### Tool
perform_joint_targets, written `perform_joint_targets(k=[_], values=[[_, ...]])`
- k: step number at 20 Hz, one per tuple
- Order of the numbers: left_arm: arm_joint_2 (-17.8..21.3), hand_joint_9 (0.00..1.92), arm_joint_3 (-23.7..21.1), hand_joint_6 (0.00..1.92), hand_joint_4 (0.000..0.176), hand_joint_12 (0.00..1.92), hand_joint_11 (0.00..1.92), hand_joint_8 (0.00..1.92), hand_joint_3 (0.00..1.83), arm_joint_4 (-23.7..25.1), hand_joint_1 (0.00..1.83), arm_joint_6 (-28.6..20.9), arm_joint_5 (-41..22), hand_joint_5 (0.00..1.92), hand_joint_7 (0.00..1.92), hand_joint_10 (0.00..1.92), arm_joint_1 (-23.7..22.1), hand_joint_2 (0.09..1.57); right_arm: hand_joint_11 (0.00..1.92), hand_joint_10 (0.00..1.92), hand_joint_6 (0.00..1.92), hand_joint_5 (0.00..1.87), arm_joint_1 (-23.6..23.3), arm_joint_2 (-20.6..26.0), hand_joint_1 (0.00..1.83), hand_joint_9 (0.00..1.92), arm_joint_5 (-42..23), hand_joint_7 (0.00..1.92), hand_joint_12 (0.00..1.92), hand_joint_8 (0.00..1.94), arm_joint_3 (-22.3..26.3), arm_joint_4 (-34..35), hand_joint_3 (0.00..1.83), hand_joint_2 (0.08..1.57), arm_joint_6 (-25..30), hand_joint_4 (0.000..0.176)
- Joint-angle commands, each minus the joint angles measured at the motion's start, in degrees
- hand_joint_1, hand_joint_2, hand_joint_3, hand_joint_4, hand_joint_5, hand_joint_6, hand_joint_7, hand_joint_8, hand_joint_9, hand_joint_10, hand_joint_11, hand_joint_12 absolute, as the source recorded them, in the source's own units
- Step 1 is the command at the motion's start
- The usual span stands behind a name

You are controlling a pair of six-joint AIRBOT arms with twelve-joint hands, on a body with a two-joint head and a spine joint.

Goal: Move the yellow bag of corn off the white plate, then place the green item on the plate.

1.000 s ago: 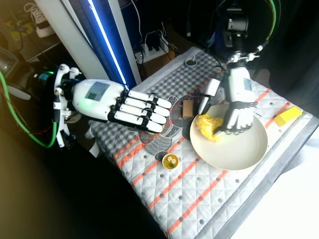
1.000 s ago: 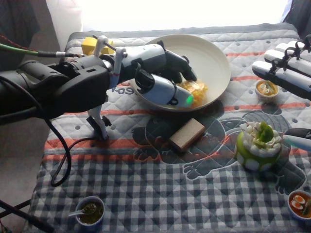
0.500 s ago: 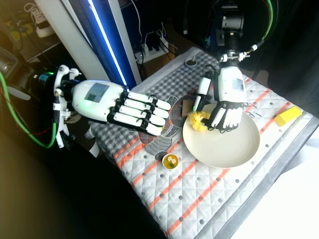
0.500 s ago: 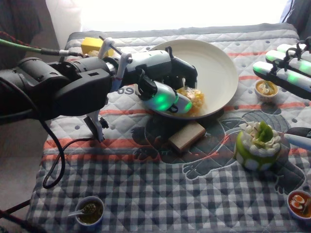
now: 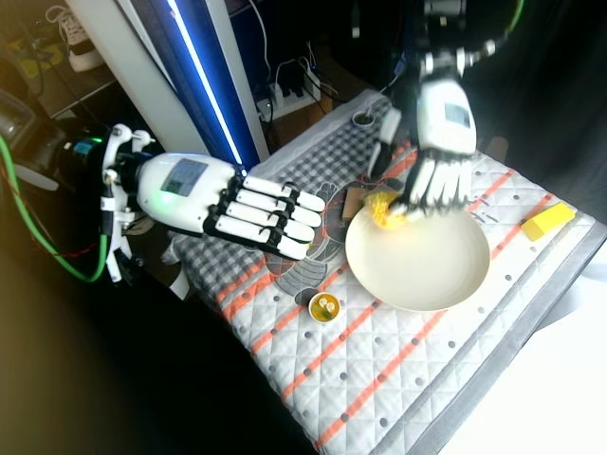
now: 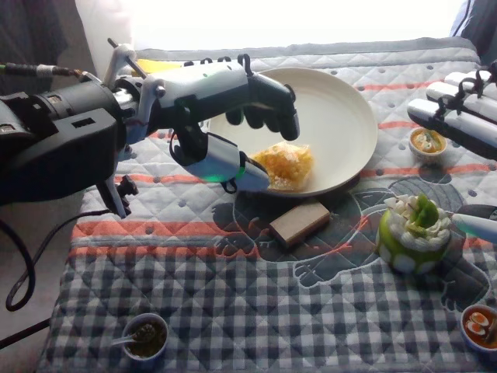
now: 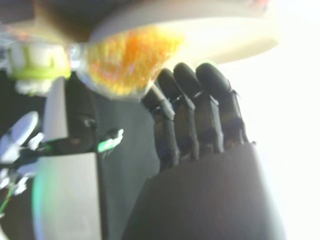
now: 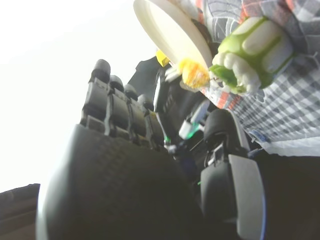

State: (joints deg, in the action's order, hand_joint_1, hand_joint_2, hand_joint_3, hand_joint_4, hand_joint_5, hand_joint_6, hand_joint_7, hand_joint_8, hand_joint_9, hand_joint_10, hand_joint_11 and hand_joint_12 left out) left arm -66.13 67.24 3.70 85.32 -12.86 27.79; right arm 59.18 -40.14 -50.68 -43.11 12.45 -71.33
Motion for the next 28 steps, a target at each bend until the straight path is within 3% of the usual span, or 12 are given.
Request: perform_joint_targets(k=[1, 5, 9, 11, 14, 18, 21, 23, 24, 25, 26, 28], values=[[-0.02, 0.11, -0.52, 1.01, 0.006, 1.86, 0.03, 1.19, 0.0, 0.71, 1.15, -0.37, -6.85, 0.47, 0.25, 1.49, -0.71, 1.04, 0.0, 0.0, 0.0, 0.0, -0.25, -0.06, 0.49, 0.0, -7.04, 0.0, 0.19, 0.0, -0.12, 0.04, 0.0, 1.3, 0.1, 0.024], [-0.86, 0.1, -0.2, 1.11, 0.015, 1.85, 0.01, 1.24, 0.0, 1.1, 1.16, -0.37, -6.65, 0.47, 0.23, 1.51, -0.75, 1.07, 0.0, 0.0, 0.0, 0.0, -0.25, -0.08, 0.51, 0.0, -7.06, 0.0, 0.23, 0.0, -0.15, 0.04, 0.0, 1.29, 0.12, 0.025], [-3.33, 0.08, 1.92, 0.79, 0.03, 1.85, 0.04, 0.99, 0.0, 1.08, 1.03, -0.43, -4.82, 0.42, 0.24, 1.49, -0.74, 1.04, 0.0, 0.0, 0.0, 0.0, -0.24, -0.25, 0.49, 0.0, -7.05, 0.0, 0.21, 0.0, -0.17, 0.05, 0.0, 1.29, 0.12, 0.027], [-5.29, 0.04, 3.75, 0.47, 0.072, 1.58, 0.0, 0.36, 0.0, 0.92, 1.0, -0.46, -3.47, 0.31, 0.27, 0.9, -0.75, 1.04, 0.0, 0.0, 0.0, 0.0, -0.21, -0.26, 0.48, 0.0, -7.05, 0.0, 0.29, 0.0, -0.2, 0.07, 0.0, 1.29, 0.12, 0.032], [-7.77, 0.15, 6.43, 0.08, 0.094, 1.33, 0.0, 0.03, 0.0, -0.62, 1.02, -0.46, -1.52, 0.37, 0.32, 0.47, -0.54, 1.01, 0.0, 0.0, 0.0, 0.0, -0.19, -0.28, 0.47, 0.0, -7.05, 0.0, 0.33, 0.0, -0.21, 0.08, 0.0, 1.3, 0.12, 0.026], [-8.77, 0.21, 7.56, 0.02, 0.106, 1.58, 0.0, 0.01, 0.0, -1.48, 0.99, -0.47, -0.34, 0.45, 0.38, 0.66, 0.64, 1.06, 0.0, 0.0, 0.0, 0.0, -0.08, -0.28, 0.52, 0.0, -7.04, 0.0, 0.39, 0.0, -0.21, 0.18, 0.0, 1.3, 0.23, 0.046], [-8.62, 0.23, 7.53, 0.01, 0.104, 1.69, 0.19, 0.01, 0.0, -1.71, 0.92, -0.47, -0.36, 0.45, 0.42, 0.93, 0.99, 1.06, 0.0, 0.0, 0.0, 0.0, 0.13, -0.4, 0.52, 0.0, -7.04, 0.0, 0.44, 0.0, -0.22, 0.36, 0.0, 1.31, 0.24, 0.038], [-8.6, 0.33, 7.66, 0.09, 0.085, 1.7, 0.38, 0.09, 0.0, -2.42, 0.95, -0.47, -0.49, 0.64, 0.6, 1.23, 1.34, 1.06, 0.0, 0.0, 0.0, 0.0, 0.13, -0.57, 0.53, 0.0, -7.04, 0.0, 0.36, 0.0, -0.25, 0.37, 0.0, 1.3, 0.24, 0.045], [-8.6, 0.36, 7.73, 1.09, 0.0, 1.8, 0.46, 0.26, 0.01, -2.61, 1.0, -0.47, -0.53, 0.72, 0.64, 1.41, 1.45, 1.2, 0.0, 0.0, 0.0, 0.0, 0.13, -0.63, 0.54, 0.0, -7.04, 0.0, 0.32, 0.0, -0.29, 0.38, 0.0, 1.3, 0.24, 0.035], [-8.61, 0.44, 7.82, 1.32, 0.0, 1.85, 0.58, 1.27, 0.0, -2.98, 1.1, -0.47, -0.68, 0.75, 0.6, 1.57, 1.61, 1.26, 0.0, 0.0, 0.0, 0.0, 0.15, -0.66, 0.54, 0.0, -7.04, 0.0, 0.31, 0.0, -0.31, 0.38, 0.0, 1.3, 0.24, 0.035], [-8.6, 0.4, 7.84, 1.36, 0.0, 1.91, 0.58, 1.66, 0.01, -3.22, 1.11, -0.47, -0.79, 0.7, 0.54, 1.71, 1.66, 1.31, 0.0, 0.0, 0.0, 0.0, 0.16, -0.66, 0.55, 0.0, -7.03, 0.0, 0.36, 0.0, -0.31, 0.4, 0.0, 1.3, 0.25, 0.034], [-8.54, 0.44, 7.87, 1.34, 0.0, 1.92, 0.6, 1.64, 0.0, -3.41, 1.13, -0.47, -0.93, 0.73, 0.6, 1.77, 1.68, 1.29, 0.0, 0.0, 0.0, 0.0, 0.2, -0.68, 0.57, 0.0, -7.03, 0.0, 0.32, 0.0, -0.32, 0.48, 0.0, 1.31, 0.27, 0.031]])
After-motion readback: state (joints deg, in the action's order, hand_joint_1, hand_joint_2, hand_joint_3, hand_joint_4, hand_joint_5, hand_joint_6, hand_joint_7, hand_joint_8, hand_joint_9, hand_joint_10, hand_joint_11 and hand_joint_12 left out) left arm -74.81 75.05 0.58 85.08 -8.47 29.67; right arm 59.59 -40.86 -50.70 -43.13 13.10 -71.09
